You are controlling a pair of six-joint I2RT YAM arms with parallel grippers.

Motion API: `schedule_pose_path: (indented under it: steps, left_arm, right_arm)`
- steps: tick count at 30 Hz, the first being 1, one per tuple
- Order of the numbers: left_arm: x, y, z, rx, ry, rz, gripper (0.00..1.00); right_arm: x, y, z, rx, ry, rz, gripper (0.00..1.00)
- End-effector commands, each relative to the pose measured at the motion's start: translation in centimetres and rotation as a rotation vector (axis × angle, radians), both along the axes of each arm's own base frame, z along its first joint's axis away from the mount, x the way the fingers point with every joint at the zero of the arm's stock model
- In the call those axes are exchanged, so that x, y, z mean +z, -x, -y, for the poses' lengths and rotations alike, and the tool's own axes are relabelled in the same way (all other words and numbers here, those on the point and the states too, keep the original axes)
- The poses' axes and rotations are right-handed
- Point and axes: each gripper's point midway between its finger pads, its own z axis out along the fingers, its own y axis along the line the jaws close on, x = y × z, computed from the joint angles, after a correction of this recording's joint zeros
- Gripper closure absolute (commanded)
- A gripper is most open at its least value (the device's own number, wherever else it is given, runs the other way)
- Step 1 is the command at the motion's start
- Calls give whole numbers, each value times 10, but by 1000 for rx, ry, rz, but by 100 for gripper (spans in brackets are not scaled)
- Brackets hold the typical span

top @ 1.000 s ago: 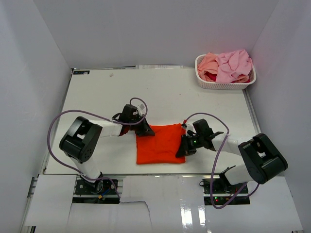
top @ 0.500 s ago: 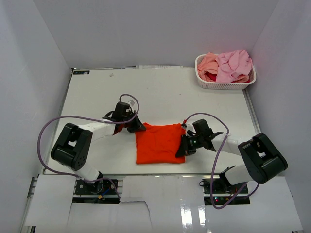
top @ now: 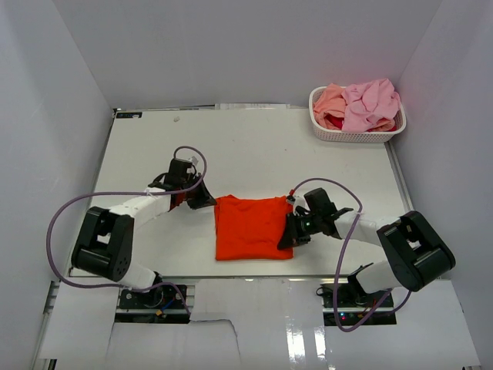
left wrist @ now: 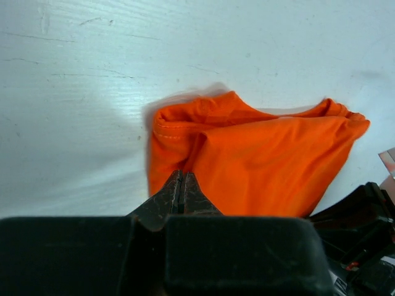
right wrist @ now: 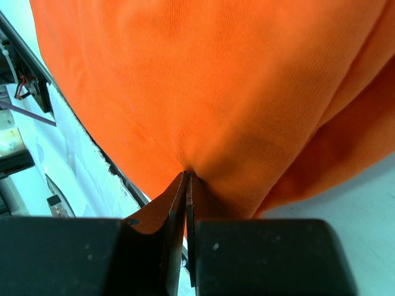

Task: Fold and stack the t-shirts
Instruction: Smooth out wrinkles on the folded tshirt

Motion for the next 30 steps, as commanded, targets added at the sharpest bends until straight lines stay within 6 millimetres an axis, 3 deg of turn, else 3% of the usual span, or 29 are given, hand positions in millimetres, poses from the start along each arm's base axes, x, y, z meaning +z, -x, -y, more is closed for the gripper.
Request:
schedule_pose_path:
  steps: [1,5,8,13,16,18,19,20,21,25,30]
  left_arm:
    - [43,-10,-5,-9,-20,74,100]
    - [52,1,-5,-40,57,46,86]
    - [41,20,-12,-37,141,-11,49]
    - [38,42,-14,-89,207,-49,24]
    - [33,56,-12,-123,225,-77,22]
    - [28,63,-12,-130,230,-90,22]
    - [29,64,-11,-132,235,-91,22]
    - [32,64,-11,-136,244,-83,22]
    - [32,65,-11,-133,241,-83,22]
    - [27,67,-12,-119,234,-97,23]
    - [21,63,-16,-98,205,-96,26]
  right_arm:
    - [5,-11,1,-1,39,48,92]
    - [14,-16,-2,5,30,64,92]
    - [19,-17,-4,9,22,73,80]
    - [29,-21,-7,22,11,90,67]
    - [39,-25,-11,33,-6,101,60]
    - [49,-31,-16,42,-23,120,50]
    - [53,-34,-17,39,-25,129,44]
    - [57,-36,-17,40,-23,132,28]
    - [66,-41,-21,40,-34,155,24]
    - [89,-52,-27,42,-54,197,21]
    - [104,-55,-30,49,-79,219,21]
